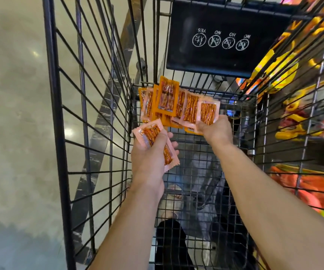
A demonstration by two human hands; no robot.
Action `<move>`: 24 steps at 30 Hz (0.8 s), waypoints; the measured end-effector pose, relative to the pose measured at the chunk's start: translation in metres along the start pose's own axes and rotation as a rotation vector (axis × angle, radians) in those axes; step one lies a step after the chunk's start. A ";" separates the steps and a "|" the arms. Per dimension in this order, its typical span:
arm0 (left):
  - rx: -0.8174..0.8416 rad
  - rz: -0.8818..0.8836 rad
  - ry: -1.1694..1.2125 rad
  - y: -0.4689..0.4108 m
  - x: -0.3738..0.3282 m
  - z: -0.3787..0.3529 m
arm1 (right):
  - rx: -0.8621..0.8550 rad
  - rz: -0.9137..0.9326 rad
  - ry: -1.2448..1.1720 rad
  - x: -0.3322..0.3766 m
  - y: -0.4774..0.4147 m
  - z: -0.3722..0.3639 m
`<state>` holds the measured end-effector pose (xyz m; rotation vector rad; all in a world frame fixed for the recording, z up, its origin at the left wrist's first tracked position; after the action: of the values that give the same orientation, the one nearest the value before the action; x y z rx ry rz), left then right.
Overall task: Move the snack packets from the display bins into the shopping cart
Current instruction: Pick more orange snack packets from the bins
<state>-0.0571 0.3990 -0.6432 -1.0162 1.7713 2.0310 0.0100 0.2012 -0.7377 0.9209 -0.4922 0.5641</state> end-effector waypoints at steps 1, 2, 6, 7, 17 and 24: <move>0.000 -0.001 -0.005 0.000 0.001 0.000 | -0.001 -0.001 -0.005 0.000 -0.001 0.000; 0.001 -0.001 -0.010 0.000 0.003 0.000 | -0.008 0.000 -0.022 0.000 -0.003 0.001; 0.006 0.009 -0.018 0.001 0.007 0.001 | -0.021 0.004 -0.089 -0.001 -0.003 0.007; 0.007 0.010 -0.017 0.001 0.008 0.001 | -0.028 0.004 -0.103 -0.003 -0.003 0.008; 0.002 0.001 -0.022 -0.008 0.004 0.002 | -0.034 -0.012 -0.290 -0.021 0.013 0.029; 0.017 0.000 -0.052 -0.010 0.002 0.000 | -0.035 -0.020 -0.555 -0.024 0.046 0.060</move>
<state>-0.0524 0.4003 -0.6526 -0.9493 1.7597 2.0199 -0.0470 0.1674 -0.6945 1.0469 -0.9868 0.2721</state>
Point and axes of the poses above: each hand's wrist, its own y-axis away from the middle knuckle, its own z-axis out of the back of the hand, x = y × z, the point moved 3 cm from there along -y, towards the middle knuckle, and after that the axes turned 10 degrees about -y, right-handed, at the moved point
